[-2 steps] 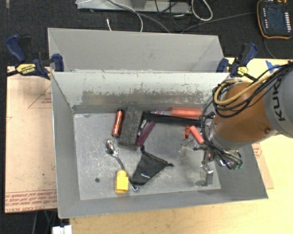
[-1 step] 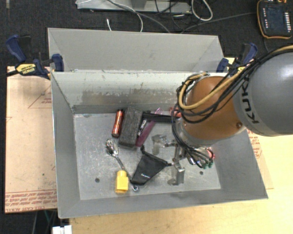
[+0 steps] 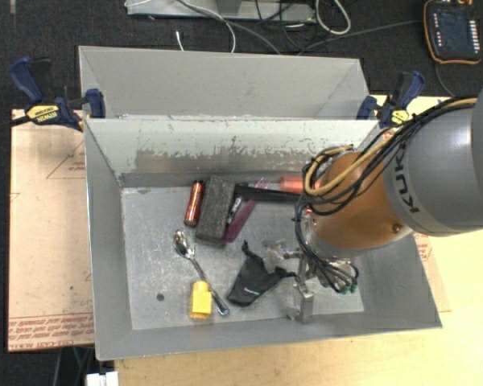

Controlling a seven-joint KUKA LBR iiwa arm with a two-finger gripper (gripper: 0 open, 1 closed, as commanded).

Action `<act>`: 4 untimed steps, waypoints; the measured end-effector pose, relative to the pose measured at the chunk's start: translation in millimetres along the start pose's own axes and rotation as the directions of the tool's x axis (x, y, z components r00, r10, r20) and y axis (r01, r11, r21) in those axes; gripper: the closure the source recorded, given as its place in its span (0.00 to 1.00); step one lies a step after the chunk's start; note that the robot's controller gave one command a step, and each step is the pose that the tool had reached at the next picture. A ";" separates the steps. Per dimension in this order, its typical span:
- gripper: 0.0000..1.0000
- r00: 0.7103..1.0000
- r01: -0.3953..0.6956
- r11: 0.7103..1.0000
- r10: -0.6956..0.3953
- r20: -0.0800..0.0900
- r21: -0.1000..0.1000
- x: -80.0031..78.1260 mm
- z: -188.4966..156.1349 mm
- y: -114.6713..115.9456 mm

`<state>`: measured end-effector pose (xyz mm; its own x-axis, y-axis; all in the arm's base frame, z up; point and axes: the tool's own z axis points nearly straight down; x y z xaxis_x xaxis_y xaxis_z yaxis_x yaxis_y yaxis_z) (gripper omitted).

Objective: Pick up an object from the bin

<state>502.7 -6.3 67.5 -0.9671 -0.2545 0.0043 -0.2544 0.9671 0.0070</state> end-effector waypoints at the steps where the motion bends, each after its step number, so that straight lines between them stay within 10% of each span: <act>1: 1.00 0.983 -0.181 0.983 0.181 0.027 -0.009 18.4 -3.3 -9.5; 2: 1.00 0.983 -0.180 0.984 0.180 0.027 -0.009 18.4 -3.4 -9.5; 3: 1.00 0.998 0.050 0.999 -0.050 0.030 -0.003 26.4 -8.2 -25.0; 4: 1.00 0.967 -0.254 0.967 0.254 0.030 -0.013 0.8 -6.2 36.6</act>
Offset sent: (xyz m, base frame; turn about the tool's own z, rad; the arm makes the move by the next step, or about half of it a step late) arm 0.0000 0.0000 0.0000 0.0000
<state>492.6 28.8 74.0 -0.9997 -0.0004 -0.0238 -0.0009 0.9998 0.0184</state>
